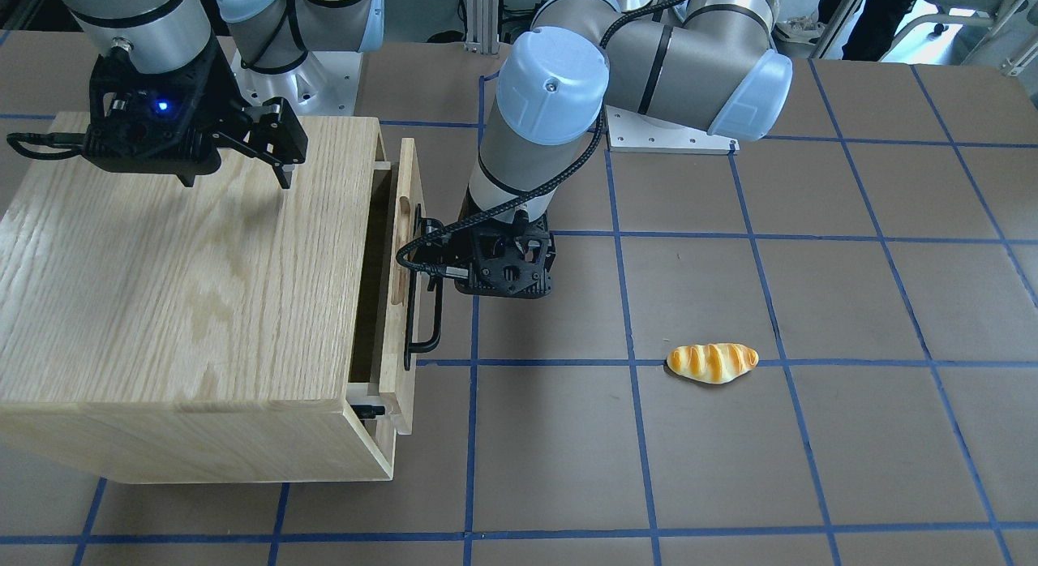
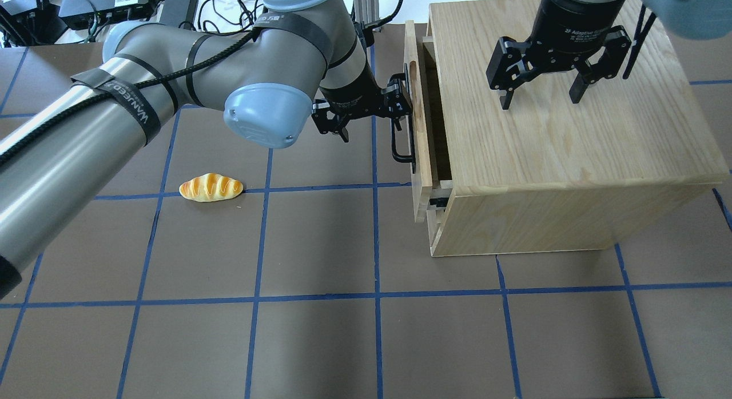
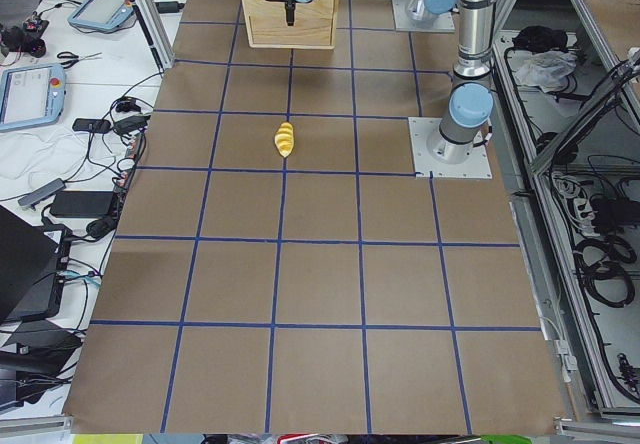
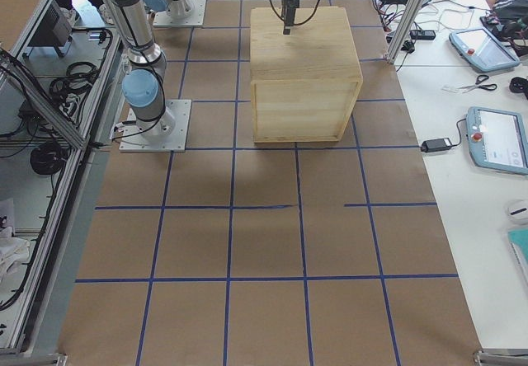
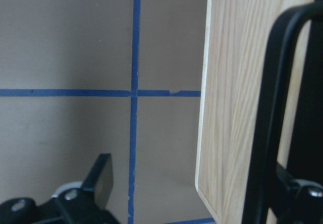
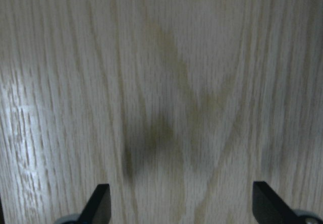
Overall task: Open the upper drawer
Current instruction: 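Pull the handle with the left gripper, sliding the drawer out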
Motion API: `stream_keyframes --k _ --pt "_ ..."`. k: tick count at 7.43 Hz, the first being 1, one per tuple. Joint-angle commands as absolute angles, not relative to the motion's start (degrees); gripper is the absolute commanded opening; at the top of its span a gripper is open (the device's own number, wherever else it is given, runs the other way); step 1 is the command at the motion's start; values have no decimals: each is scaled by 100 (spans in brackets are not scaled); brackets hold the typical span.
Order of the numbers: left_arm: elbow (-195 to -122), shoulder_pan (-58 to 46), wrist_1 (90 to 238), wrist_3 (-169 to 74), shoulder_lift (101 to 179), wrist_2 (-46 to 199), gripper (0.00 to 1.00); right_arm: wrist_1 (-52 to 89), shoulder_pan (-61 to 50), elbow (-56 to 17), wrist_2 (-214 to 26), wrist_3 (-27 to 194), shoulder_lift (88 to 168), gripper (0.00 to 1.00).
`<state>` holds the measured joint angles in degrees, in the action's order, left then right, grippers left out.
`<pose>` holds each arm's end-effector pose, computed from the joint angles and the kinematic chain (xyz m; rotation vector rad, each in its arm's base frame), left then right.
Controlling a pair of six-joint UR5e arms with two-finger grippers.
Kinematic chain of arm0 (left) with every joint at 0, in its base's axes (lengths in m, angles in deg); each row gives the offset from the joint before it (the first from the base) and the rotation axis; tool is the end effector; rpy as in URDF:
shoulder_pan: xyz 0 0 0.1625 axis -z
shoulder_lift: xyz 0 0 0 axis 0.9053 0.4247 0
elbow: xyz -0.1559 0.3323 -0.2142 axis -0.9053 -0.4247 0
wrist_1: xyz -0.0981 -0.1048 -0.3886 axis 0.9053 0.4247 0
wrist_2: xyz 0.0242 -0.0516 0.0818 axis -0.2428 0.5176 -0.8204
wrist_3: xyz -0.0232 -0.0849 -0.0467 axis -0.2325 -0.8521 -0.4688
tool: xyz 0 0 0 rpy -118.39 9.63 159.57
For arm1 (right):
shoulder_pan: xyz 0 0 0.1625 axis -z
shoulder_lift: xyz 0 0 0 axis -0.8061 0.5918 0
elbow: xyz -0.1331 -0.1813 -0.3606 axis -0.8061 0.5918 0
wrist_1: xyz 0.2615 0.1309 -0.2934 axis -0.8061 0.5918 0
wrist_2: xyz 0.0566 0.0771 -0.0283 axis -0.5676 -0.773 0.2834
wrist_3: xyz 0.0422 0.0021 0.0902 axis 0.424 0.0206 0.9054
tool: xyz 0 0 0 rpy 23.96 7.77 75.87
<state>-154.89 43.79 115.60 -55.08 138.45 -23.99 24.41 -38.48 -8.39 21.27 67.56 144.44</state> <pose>-0.3427 -0.5389 0.3747 0.0808 -2.9238 0.0500 0.1493 -0.5067 0.5125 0.0373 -3.1035 -0.0820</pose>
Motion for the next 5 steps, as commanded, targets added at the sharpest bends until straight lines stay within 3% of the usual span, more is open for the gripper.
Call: stream_keyframes --k 1,5 --pt "-15568 4333 11562 -5464 13837 -2420 100 2441 -3849 -839 2126 6756 14444 100" --pt "-15692 4131 11623 -5270 13732 -2420 100 2441 -3849 -848 2126 6756 14444 100"
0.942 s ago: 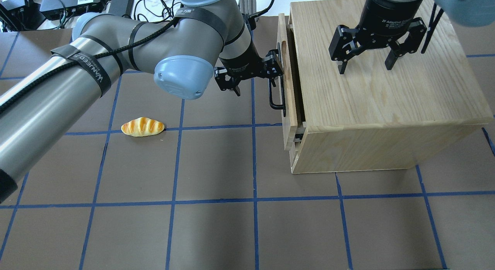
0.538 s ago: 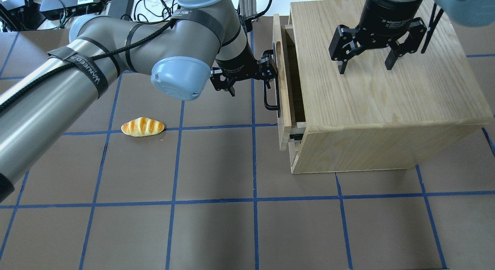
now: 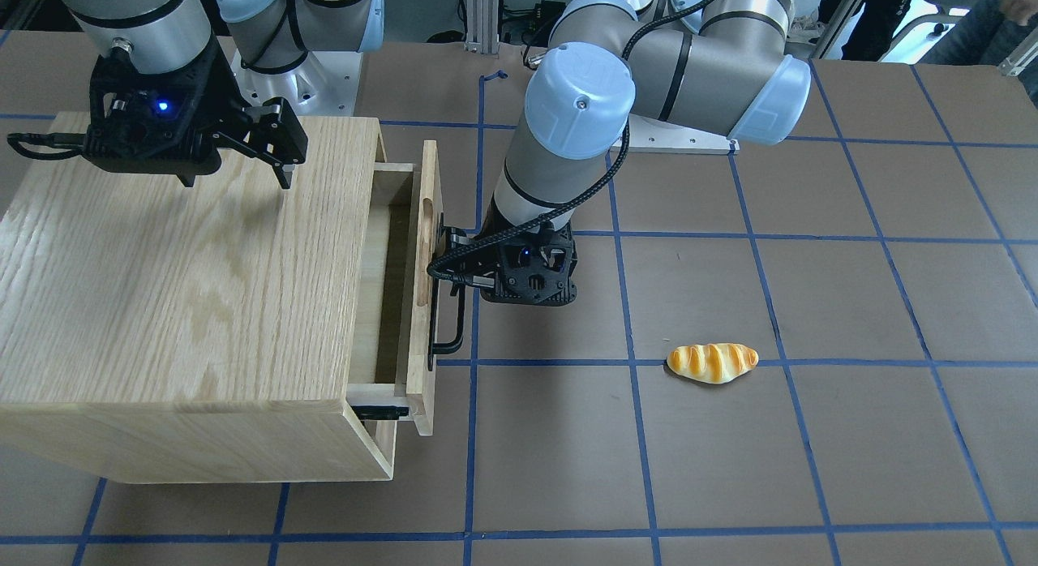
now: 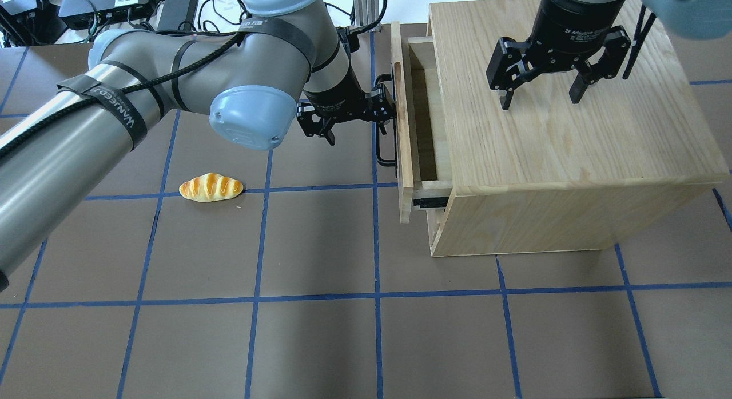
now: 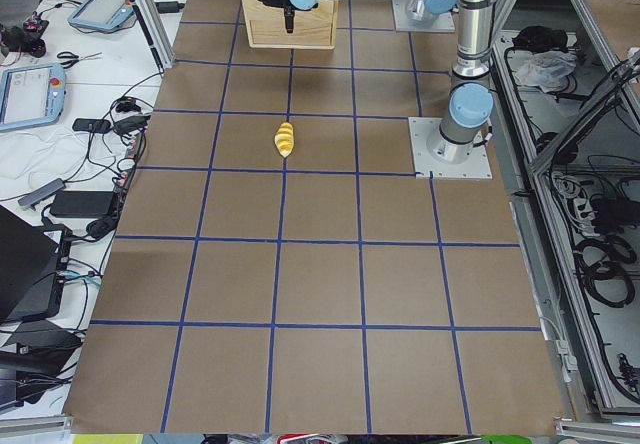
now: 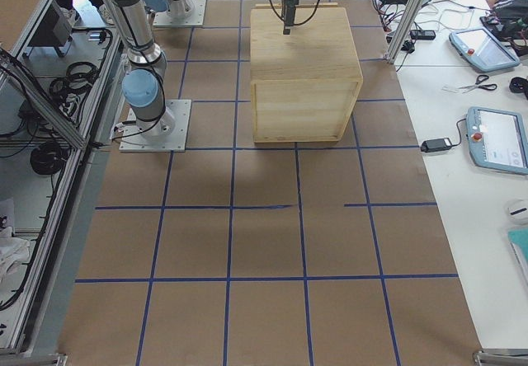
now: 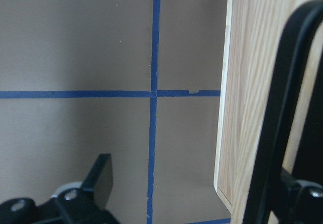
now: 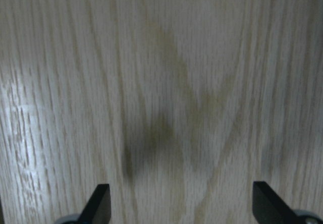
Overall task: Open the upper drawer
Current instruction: 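Pull the handle with the left gripper, sliding the drawer out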
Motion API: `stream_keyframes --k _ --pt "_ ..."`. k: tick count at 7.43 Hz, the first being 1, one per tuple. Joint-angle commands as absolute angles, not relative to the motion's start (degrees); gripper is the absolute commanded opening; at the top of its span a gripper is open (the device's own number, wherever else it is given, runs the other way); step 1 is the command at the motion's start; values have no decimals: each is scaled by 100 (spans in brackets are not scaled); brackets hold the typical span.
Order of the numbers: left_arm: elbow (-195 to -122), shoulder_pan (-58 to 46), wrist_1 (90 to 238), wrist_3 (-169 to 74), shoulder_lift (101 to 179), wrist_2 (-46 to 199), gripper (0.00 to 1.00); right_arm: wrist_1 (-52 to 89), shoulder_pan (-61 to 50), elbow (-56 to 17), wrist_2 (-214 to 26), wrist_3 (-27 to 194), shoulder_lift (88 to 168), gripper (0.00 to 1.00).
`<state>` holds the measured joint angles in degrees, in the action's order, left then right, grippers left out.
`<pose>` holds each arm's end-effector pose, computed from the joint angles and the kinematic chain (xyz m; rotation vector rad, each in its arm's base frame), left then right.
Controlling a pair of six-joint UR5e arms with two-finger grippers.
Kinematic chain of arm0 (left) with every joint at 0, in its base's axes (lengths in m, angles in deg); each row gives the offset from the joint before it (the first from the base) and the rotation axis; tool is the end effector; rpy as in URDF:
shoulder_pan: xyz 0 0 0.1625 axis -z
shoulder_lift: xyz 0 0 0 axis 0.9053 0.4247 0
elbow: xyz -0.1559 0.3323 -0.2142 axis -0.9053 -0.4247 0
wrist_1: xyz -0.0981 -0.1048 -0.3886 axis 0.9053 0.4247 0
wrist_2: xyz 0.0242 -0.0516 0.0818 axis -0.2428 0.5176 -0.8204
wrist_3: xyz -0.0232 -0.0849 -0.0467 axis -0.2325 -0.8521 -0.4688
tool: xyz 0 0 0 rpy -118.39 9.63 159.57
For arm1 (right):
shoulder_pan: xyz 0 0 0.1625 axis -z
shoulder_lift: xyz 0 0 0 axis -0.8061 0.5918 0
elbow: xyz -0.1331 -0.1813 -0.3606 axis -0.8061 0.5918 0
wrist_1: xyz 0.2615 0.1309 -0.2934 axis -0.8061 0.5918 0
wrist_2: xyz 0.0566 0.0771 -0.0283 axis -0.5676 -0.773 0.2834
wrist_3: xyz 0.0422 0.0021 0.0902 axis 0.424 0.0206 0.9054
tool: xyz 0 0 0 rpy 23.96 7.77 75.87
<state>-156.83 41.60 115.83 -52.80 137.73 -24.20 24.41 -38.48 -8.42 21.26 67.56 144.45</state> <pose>-0.3187 -0.5424 0.3655 0.0826 -2.9369 0.0289 0.1493 -0.5066 0.5124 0.0373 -3.1036 -0.0825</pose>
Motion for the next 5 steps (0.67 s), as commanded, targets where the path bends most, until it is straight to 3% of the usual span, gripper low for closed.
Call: stream_keyframes --k 1,5 --pt "-15692 4078 11728 -5183 13662 -2420 100 2441 -3849 -839 2126 6756 14444 100" --pt "-15709 4051 12036 -5078 13529 -2411 100 2441 -3849 -848 2126 6756 14444 100"
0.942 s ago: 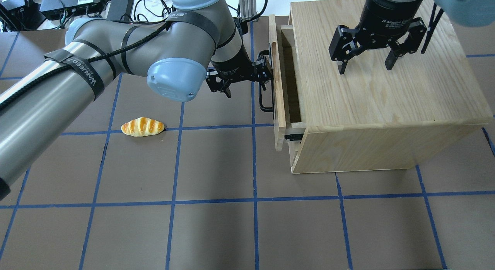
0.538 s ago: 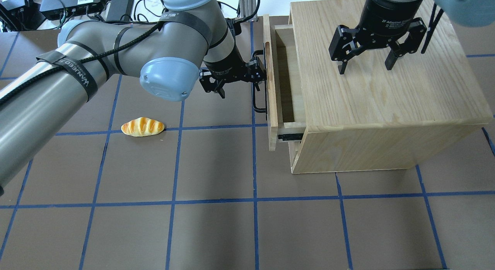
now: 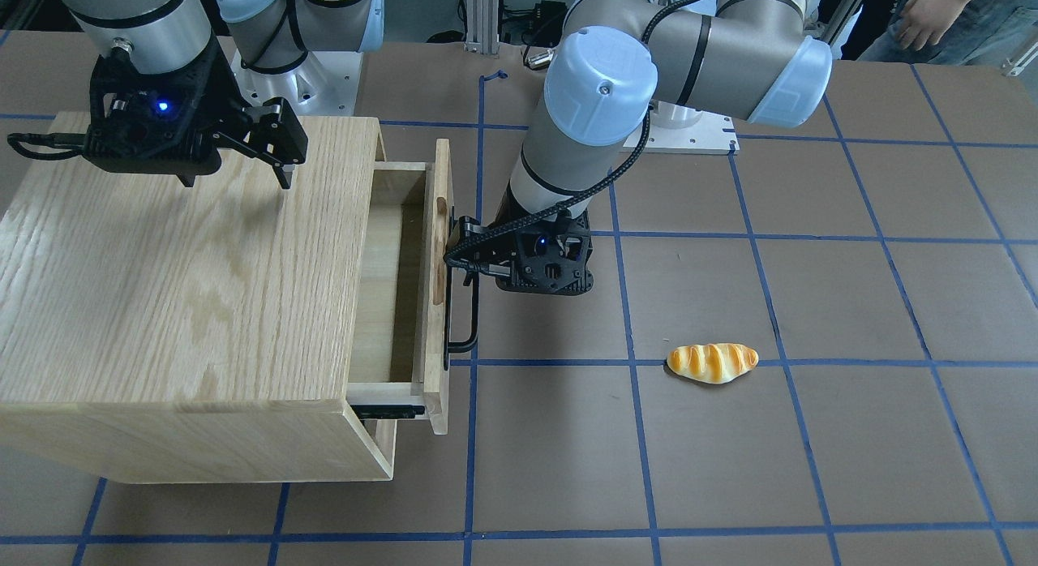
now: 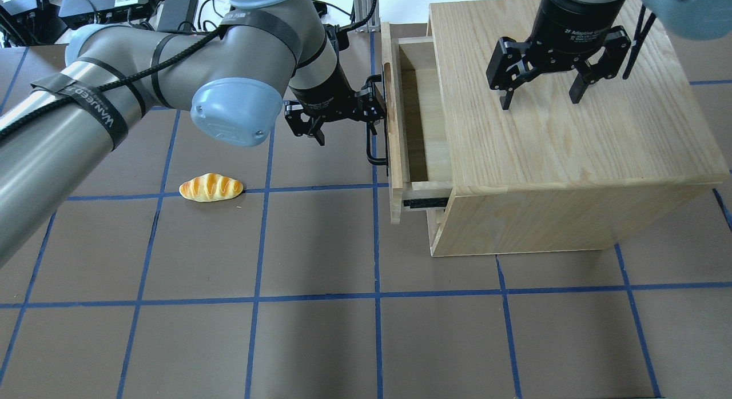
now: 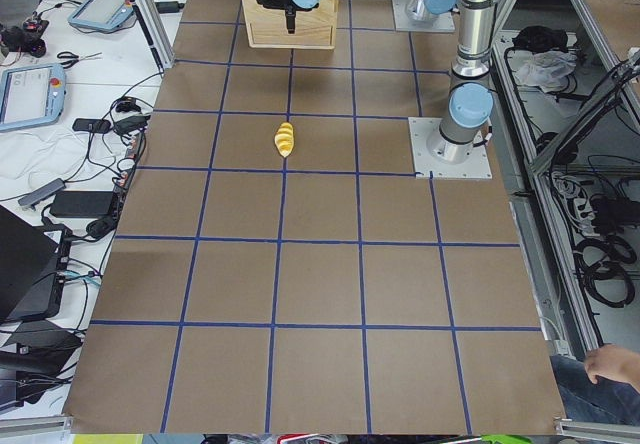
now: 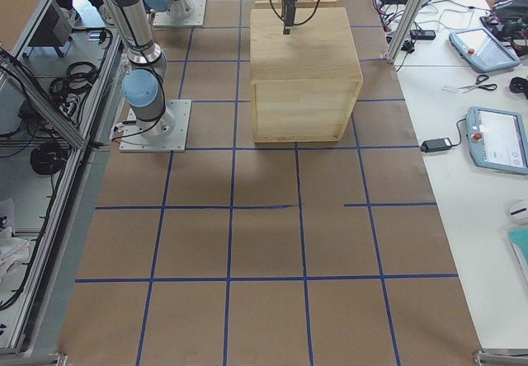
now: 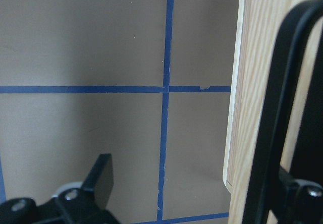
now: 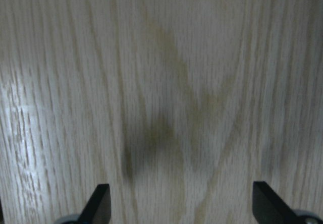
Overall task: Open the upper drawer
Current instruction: 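Pull the handle with the left gripper, sliding the drawer out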
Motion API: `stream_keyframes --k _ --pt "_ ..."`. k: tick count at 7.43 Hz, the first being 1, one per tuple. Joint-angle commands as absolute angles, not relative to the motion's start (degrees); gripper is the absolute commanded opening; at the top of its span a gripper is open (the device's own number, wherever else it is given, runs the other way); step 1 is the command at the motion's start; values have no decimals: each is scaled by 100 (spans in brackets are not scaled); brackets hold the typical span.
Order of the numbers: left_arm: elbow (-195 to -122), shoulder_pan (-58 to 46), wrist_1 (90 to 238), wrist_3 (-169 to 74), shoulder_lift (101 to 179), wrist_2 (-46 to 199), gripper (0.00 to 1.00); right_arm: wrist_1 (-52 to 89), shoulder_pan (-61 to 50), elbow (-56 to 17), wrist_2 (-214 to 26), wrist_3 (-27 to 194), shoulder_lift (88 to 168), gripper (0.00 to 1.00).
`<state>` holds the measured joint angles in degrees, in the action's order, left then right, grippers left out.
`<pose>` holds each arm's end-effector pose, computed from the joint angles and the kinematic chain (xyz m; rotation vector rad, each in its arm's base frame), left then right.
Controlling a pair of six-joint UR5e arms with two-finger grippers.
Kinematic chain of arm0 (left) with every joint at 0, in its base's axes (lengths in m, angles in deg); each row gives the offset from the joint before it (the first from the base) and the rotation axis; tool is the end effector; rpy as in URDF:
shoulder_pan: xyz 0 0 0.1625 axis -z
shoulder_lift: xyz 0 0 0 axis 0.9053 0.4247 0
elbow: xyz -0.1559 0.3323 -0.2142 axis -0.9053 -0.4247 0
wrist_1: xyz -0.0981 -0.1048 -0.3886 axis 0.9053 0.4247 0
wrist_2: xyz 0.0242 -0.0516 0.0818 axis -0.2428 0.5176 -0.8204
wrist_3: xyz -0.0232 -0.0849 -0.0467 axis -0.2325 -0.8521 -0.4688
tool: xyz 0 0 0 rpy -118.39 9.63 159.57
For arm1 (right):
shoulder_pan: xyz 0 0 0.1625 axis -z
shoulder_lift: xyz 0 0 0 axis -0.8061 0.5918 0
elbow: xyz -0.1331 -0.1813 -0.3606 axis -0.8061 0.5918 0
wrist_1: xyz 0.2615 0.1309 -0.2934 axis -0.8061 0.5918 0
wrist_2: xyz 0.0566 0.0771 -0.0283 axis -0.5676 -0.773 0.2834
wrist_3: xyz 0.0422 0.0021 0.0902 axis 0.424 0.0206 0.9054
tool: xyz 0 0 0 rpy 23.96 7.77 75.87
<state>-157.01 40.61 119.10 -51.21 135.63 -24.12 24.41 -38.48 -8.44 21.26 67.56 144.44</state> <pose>-0.3059 -0.5348 0.3800 0.0706 -2.9433 0.0019 0.1493 -0.5066 0.5121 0.0373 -3.1036 -0.0833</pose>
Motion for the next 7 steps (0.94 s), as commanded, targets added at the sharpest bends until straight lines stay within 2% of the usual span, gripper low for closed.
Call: stream_keyframes --k 1,7 --pt "-15709 4034 12193 -4990 13494 -2420 100 2441 -3849 -839 2126 6756 14444 100" --pt "-15709 3858 12327 -4717 13397 -2420 100 2441 -3849 -848 2126 6756 14444 100"
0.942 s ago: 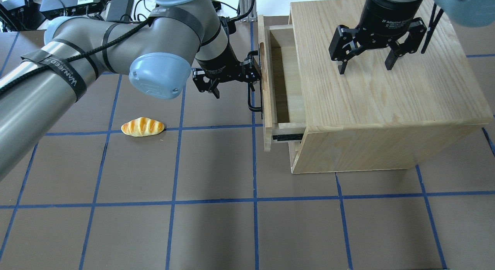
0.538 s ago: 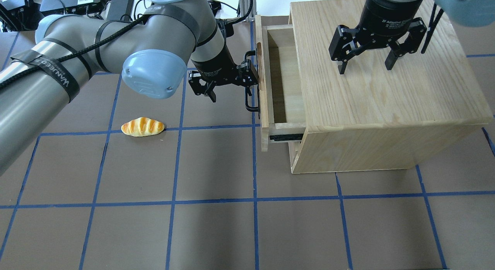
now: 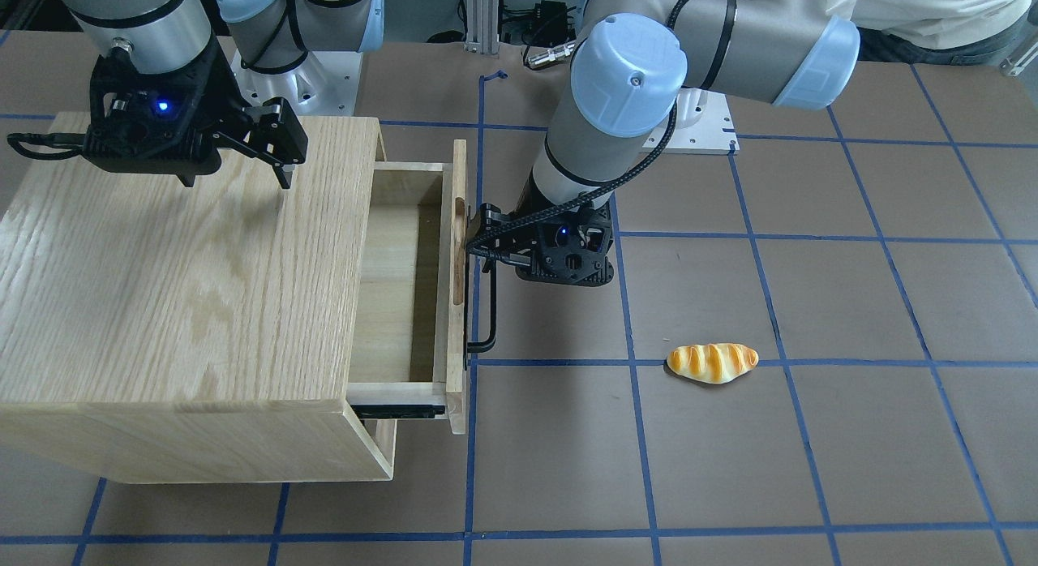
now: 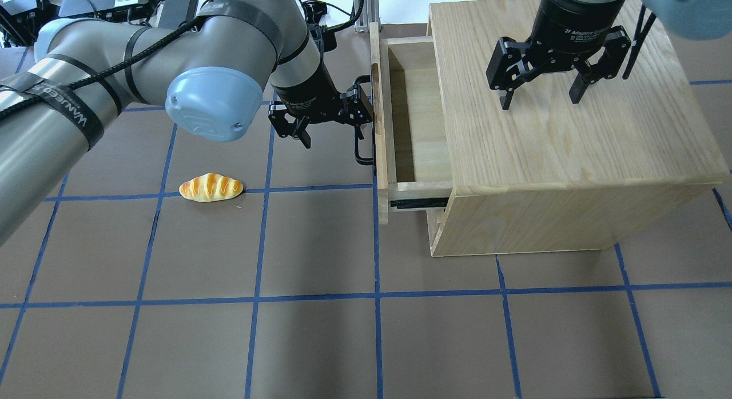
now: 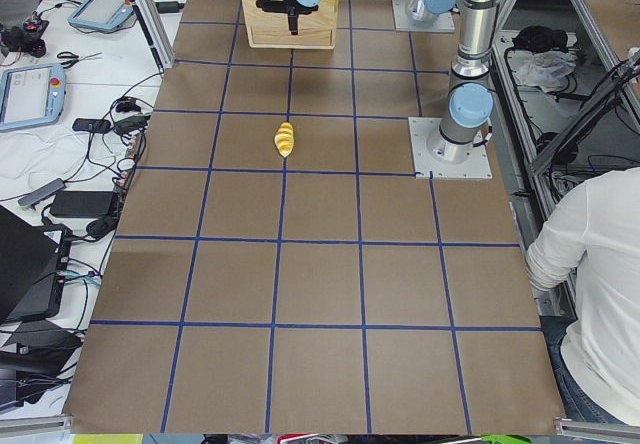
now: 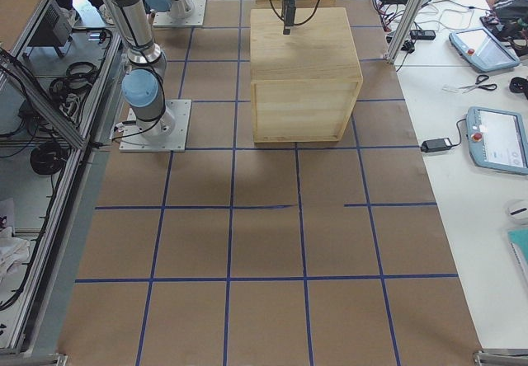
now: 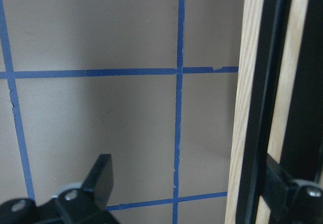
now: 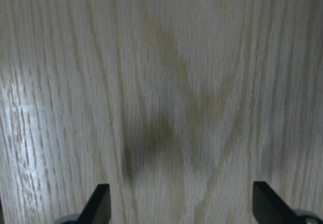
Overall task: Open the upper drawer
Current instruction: 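Pull the handle with the left gripper, sliding the drawer out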
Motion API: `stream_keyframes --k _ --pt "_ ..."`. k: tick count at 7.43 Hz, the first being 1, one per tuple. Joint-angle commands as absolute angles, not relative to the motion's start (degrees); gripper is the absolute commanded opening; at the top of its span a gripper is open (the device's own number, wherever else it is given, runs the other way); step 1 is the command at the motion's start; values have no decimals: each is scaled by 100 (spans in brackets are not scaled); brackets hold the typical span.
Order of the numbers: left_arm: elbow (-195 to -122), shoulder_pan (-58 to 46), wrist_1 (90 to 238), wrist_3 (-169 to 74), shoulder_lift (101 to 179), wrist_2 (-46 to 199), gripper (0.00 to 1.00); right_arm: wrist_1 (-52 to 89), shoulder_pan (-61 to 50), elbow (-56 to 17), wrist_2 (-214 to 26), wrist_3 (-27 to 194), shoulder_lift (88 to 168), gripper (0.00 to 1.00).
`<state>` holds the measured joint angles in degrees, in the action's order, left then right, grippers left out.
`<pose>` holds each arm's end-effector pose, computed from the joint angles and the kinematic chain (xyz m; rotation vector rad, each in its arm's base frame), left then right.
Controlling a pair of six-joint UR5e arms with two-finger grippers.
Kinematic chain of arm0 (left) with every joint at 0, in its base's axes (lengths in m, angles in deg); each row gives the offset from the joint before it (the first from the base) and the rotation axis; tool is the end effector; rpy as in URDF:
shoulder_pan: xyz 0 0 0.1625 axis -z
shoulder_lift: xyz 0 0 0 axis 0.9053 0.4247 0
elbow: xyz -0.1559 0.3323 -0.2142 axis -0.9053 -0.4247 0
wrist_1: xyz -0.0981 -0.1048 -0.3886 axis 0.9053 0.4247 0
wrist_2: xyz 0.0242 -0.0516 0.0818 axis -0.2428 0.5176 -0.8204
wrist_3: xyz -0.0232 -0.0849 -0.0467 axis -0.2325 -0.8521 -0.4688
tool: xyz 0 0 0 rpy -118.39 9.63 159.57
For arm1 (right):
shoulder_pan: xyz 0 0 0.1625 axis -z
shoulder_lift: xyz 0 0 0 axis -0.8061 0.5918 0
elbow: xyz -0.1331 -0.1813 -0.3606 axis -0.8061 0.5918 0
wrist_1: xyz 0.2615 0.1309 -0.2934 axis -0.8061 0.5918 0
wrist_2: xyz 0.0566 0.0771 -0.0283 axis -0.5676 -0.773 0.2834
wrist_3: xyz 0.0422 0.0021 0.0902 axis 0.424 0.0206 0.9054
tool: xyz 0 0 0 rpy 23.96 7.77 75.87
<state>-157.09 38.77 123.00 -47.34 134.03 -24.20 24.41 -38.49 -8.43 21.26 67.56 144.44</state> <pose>-0.2854 -0.5319 0.3888 0.0243 -2.9555 -0.0425 0.1494 -0.5066 0.5122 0.0376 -3.1036 -0.0830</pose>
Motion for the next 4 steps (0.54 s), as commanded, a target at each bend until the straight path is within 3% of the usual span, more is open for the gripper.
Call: stream_keyframes --k 1,4 --pt "-15709 3823 12370 -4578 13397 -2428 100 2441 -3849 -839 2126 6756 14444 100" --pt "-15796 3700 12423 -4401 13345 -2602 100 2441 -3849 -839 2126 6756 14444 100"
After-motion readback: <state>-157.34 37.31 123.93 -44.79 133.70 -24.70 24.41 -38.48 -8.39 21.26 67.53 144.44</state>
